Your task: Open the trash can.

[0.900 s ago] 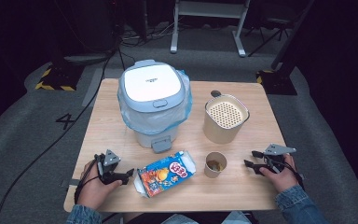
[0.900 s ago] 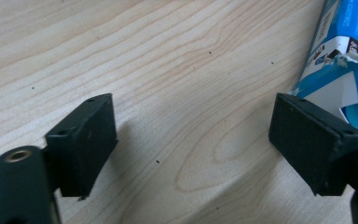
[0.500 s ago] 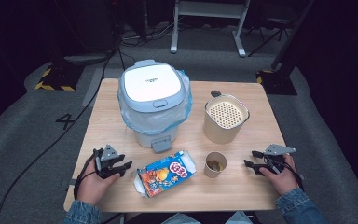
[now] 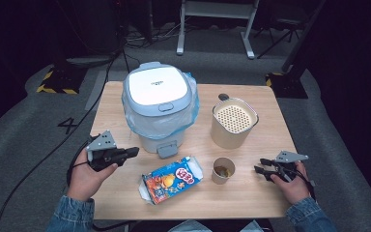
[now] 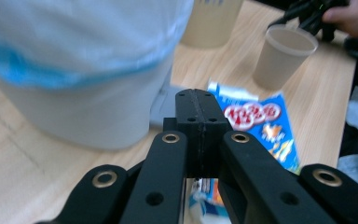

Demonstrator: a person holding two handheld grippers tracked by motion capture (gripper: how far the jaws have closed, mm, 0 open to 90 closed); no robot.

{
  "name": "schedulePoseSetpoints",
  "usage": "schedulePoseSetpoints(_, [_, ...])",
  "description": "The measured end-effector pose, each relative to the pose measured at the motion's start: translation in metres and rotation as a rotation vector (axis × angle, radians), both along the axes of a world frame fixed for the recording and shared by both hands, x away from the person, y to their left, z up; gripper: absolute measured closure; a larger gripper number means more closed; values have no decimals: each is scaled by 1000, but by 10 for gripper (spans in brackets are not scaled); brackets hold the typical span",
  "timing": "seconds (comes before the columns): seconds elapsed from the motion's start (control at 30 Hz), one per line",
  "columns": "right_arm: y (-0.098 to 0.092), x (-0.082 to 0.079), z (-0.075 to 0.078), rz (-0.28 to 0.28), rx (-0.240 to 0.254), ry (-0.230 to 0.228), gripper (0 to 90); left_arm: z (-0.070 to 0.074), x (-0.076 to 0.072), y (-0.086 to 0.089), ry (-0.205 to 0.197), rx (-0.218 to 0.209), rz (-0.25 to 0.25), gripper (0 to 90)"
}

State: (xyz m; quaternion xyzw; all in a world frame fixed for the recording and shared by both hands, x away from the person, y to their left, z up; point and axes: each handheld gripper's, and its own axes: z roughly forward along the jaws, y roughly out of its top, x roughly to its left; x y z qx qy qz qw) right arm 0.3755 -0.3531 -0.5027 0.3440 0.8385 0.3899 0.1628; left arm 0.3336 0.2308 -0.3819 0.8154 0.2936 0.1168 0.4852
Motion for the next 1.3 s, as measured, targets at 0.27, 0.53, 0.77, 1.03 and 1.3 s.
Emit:
schedulePoseSetpoints(0.27, [0,-1,0,1,2,-1,545,42,8,-8,-57,-74,-5,900])
schedulePoseSetpoints(0.53, [-1,0,0,1,4,1,545,74,22,-28,-99,-68,-35,900])
schedulePoseSetpoints(0.77, [-1,0,0,7,4,1,554,98,35,-46,-152,-35,-33,897])
schedulePoseSetpoints(1.03, [-1,0,0,14,4,-1,567,111,53,-69,-139,4,-8,900])
schedulePoseSetpoints(1.3, [-1,0,0,15,5,1,567,106,70,-89,-110,74,18,900])
